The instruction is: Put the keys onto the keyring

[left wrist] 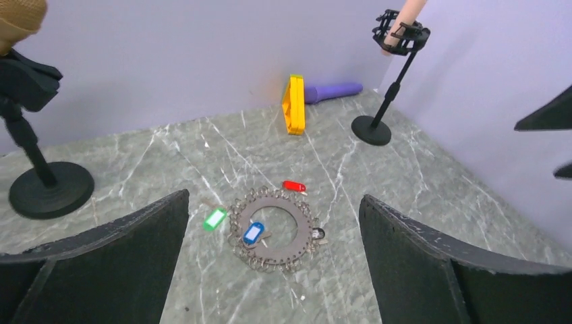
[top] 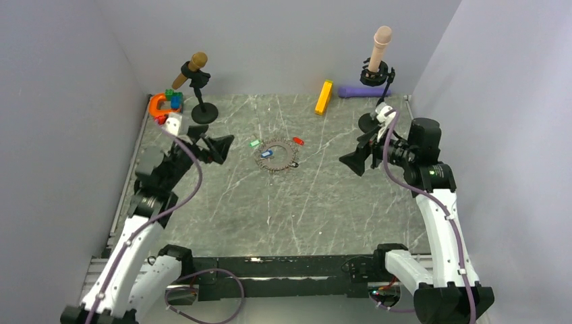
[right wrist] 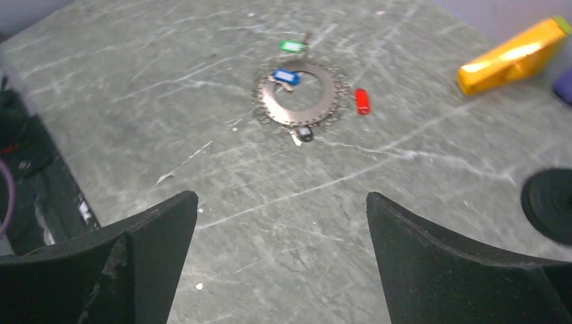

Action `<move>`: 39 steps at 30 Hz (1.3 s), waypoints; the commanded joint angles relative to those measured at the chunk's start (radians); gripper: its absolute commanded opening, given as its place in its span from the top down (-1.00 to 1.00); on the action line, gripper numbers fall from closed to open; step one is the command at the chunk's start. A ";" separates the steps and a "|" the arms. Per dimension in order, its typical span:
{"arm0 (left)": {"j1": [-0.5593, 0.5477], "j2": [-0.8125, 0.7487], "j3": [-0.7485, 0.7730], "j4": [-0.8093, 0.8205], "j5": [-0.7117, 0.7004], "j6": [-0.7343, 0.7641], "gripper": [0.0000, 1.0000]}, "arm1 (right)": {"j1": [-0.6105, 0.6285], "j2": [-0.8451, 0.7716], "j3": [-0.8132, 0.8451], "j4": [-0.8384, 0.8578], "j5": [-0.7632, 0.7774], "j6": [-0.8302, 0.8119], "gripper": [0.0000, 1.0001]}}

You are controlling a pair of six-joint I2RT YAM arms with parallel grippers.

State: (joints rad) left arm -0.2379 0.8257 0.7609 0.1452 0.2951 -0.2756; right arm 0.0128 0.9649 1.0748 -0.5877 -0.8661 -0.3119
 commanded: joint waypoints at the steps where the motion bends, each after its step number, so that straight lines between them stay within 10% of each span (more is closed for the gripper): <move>1: 0.029 -0.144 -0.012 -0.195 0.056 0.015 -0.99 | -0.037 -0.038 0.043 0.057 0.214 0.210 -1.00; 10: 0.029 -0.359 0.041 -0.527 -0.057 0.172 -0.99 | -0.040 -0.088 0.066 0.080 0.518 0.440 -1.00; 39: 0.029 -0.425 -0.076 -0.452 -0.055 0.099 -0.99 | -0.096 -0.114 0.019 0.110 0.465 0.453 -1.00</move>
State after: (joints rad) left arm -0.2127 0.4156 0.6960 -0.3378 0.2558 -0.1577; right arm -0.0734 0.8516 1.0977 -0.5209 -0.3809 0.1165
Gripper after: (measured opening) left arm 0.994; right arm 0.998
